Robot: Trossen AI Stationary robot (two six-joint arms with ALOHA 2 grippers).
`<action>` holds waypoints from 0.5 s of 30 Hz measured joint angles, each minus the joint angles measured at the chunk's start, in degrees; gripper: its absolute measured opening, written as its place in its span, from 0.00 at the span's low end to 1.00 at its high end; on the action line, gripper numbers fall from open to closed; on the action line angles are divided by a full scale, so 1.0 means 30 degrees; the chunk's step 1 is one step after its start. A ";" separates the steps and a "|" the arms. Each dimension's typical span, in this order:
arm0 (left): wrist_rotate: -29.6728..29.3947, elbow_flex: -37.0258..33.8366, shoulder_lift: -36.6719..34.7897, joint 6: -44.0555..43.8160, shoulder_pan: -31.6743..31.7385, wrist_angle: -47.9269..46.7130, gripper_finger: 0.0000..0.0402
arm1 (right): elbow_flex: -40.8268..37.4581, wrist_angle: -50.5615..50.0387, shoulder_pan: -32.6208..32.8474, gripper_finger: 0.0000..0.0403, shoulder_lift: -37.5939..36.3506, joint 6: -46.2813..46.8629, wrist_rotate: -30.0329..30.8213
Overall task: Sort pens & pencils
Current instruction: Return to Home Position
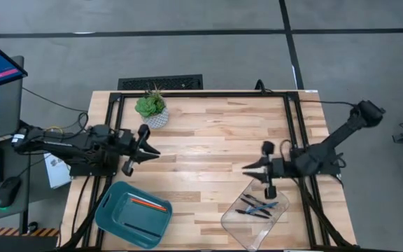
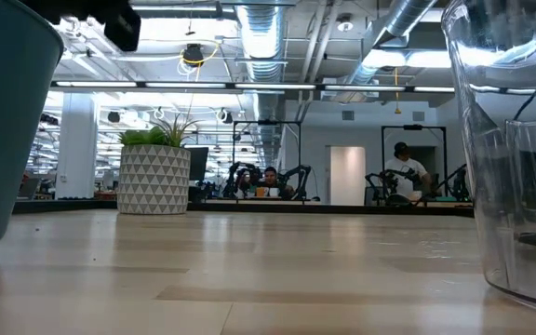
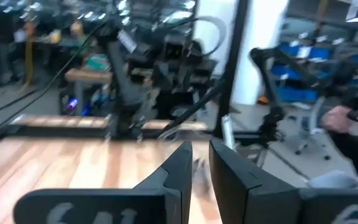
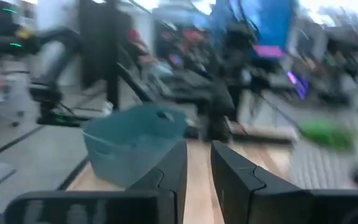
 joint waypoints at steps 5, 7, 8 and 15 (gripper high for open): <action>0.1889 0.0000 -0.0070 0.0472 0.0001 0.0807 0.11 | -0.0018 0.3396 -0.3878 0.24 0.0842 -0.3858 -0.6348; 0.2200 0.0000 -0.0312 0.0683 0.0007 0.0787 0.11 | -0.0024 0.3127 -0.5822 0.24 0.0405 -0.3650 -0.7767; 0.2232 0.0000 -0.0411 0.0813 0.0007 0.0670 0.11 | -0.0024 0.2916 -0.6828 0.24 0.0087 -0.3356 -0.8655; 0.0783 0.0000 -0.1254 0.1832 0.0068 -0.0761 0.11 | -0.0024 0.0403 -1.3486 0.24 -0.3150 -0.0837 -1.5496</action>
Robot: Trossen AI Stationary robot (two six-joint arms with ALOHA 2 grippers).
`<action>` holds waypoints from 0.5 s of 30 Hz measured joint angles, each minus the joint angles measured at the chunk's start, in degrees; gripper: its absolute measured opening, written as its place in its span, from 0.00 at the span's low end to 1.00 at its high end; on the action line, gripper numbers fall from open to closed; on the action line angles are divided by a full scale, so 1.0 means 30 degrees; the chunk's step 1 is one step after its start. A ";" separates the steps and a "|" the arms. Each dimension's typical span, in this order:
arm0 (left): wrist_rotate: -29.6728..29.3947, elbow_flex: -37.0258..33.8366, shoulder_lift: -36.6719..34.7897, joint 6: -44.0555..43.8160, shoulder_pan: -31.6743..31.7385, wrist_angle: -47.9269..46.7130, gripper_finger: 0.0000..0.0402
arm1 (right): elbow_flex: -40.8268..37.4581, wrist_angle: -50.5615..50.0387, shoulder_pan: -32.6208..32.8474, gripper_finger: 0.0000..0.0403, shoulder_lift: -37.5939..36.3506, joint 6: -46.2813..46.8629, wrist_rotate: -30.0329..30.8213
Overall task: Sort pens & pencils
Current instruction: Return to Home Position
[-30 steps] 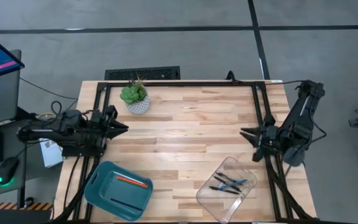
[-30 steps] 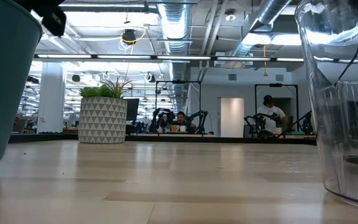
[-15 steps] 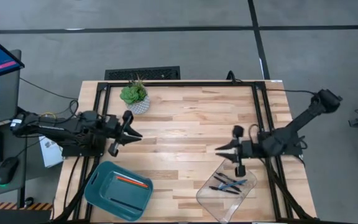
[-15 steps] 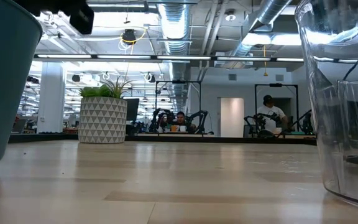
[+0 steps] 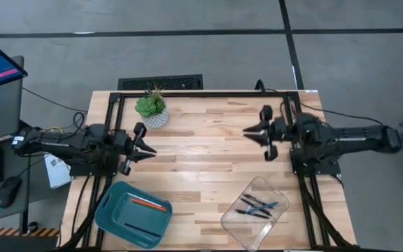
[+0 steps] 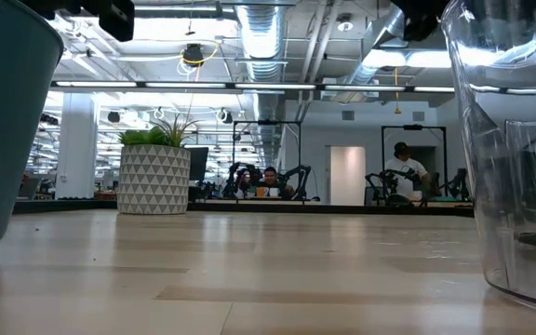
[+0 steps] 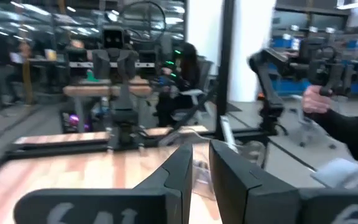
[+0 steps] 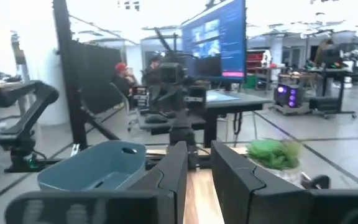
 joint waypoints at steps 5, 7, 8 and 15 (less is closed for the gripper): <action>-0.0852 0.0000 -0.0456 0.0006 0.1152 0.0077 0.11 | 0.0015 -0.2387 -0.3201 0.24 -0.2524 0.1245 -0.1947; -0.0862 0.0000 -0.0452 -0.0138 0.2002 0.0261 0.11 | 0.0015 -0.3473 -0.4045 0.24 -0.3423 0.1570 -0.2301; -0.0868 0.0000 -0.0425 -0.0246 0.2456 0.0389 0.11 | 0.0015 -0.4013 -0.4364 0.24 -0.3835 0.1663 -0.2355; 0.1140 0.0000 -0.0424 -0.0931 0.5786 -0.0024 0.11 | 0.0015 -0.8428 -0.4636 0.24 -0.5068 0.1536 -0.2422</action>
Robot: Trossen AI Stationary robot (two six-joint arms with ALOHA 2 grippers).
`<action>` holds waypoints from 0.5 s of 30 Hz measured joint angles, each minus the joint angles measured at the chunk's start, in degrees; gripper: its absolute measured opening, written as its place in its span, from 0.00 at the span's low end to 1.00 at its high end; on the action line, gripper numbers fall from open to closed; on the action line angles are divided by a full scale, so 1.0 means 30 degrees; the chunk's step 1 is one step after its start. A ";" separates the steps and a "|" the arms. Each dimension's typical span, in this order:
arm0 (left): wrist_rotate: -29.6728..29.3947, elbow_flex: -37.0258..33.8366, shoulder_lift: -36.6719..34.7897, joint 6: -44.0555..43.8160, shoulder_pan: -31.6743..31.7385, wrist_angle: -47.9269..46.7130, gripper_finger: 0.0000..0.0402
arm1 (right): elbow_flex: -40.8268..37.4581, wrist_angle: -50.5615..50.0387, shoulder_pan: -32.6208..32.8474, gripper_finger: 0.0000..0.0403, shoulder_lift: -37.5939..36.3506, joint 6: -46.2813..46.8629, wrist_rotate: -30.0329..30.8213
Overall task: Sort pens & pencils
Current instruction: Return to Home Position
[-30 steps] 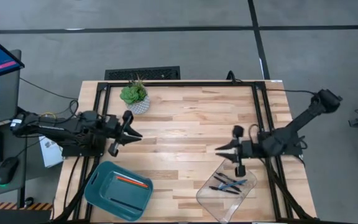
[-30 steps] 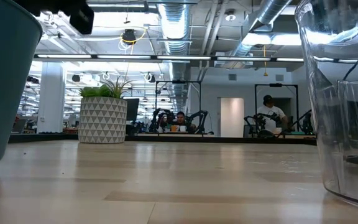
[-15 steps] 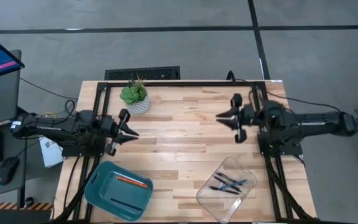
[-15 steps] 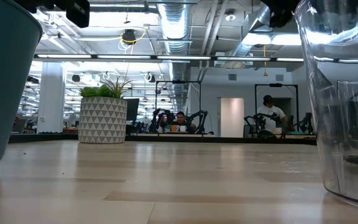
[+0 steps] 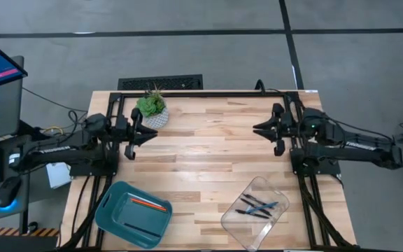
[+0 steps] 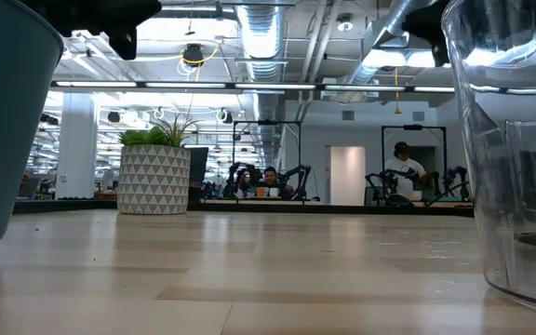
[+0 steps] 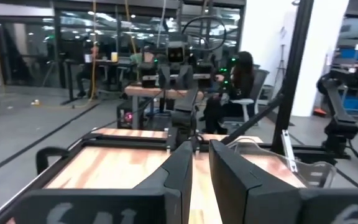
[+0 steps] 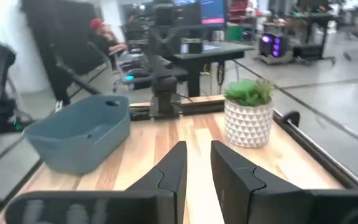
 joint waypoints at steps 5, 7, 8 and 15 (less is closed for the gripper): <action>0.0659 0.0000 -0.0007 0.0174 0.0766 0.0062 0.11 | -0.0007 0.0171 0.1055 0.24 0.0517 -0.1455 0.0019; 0.0642 -0.0078 0.0000 0.0416 0.0780 0.0470 0.11 | -0.0007 0.0534 0.1393 0.24 0.0824 -0.1697 0.0045; 0.0647 -0.0279 0.0005 0.0544 0.0769 0.0968 0.11 | -0.0007 0.0575 0.1510 0.24 0.0947 -0.1809 0.0052; 0.1156 -0.2028 -0.0353 -0.0026 0.1088 0.3454 0.11 | -0.0007 0.0554 0.1770 0.24 0.1873 -0.1970 0.0097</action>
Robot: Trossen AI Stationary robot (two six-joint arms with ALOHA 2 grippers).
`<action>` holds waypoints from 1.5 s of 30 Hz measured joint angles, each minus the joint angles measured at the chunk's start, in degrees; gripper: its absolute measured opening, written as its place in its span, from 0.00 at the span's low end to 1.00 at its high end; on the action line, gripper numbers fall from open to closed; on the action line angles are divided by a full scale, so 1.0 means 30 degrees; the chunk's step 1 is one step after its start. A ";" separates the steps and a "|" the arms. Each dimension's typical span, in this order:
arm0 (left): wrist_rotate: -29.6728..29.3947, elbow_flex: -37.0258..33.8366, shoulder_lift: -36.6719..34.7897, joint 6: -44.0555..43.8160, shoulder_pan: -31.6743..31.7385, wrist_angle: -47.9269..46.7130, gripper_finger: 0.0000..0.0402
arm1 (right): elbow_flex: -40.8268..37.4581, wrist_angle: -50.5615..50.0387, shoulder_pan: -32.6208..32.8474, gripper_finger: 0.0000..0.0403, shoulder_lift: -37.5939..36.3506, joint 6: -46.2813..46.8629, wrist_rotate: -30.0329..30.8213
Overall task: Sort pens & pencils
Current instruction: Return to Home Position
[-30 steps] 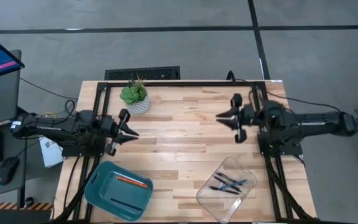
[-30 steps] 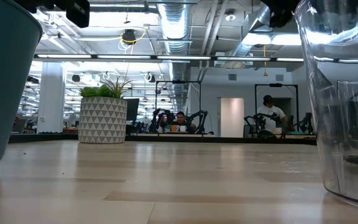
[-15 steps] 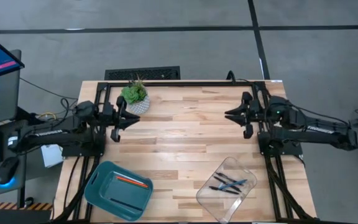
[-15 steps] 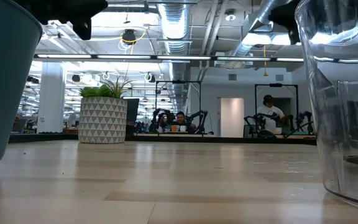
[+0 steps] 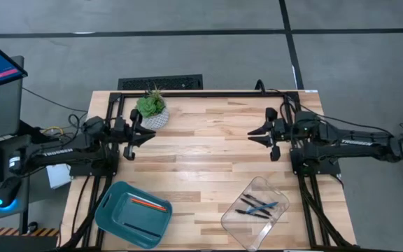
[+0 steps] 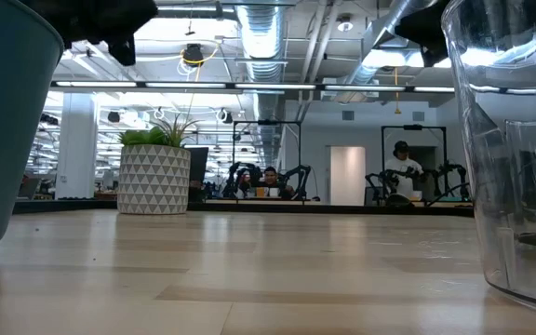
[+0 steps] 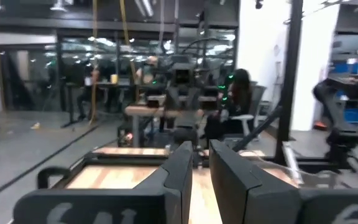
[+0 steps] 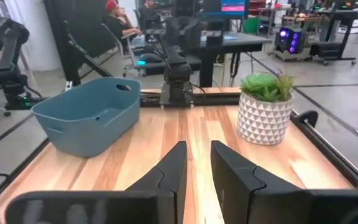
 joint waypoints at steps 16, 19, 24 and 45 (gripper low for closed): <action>-0.2729 -0.3573 -0.3828 -0.1375 -0.1481 0.2015 0.11 | -0.3918 0.4604 -0.2191 0.24 -0.0383 0.0557 0.0719; -0.4495 -0.3626 -0.4429 -0.0994 -0.1843 0.0390 0.11 | -0.4354 0.4733 -0.2638 0.24 -0.1074 0.0982 0.0696; -0.7713 -0.3633 -0.5072 -0.0432 -0.2274 -0.1991 0.11 | -0.4408 0.4175 -0.2876 0.24 -0.2244 0.1011 0.0704; -0.7457 -0.3874 -0.5201 0.0245 -0.2439 -0.3875 0.11 | -0.4408 0.0785 -0.2840 0.24 -0.3805 0.1519 0.0702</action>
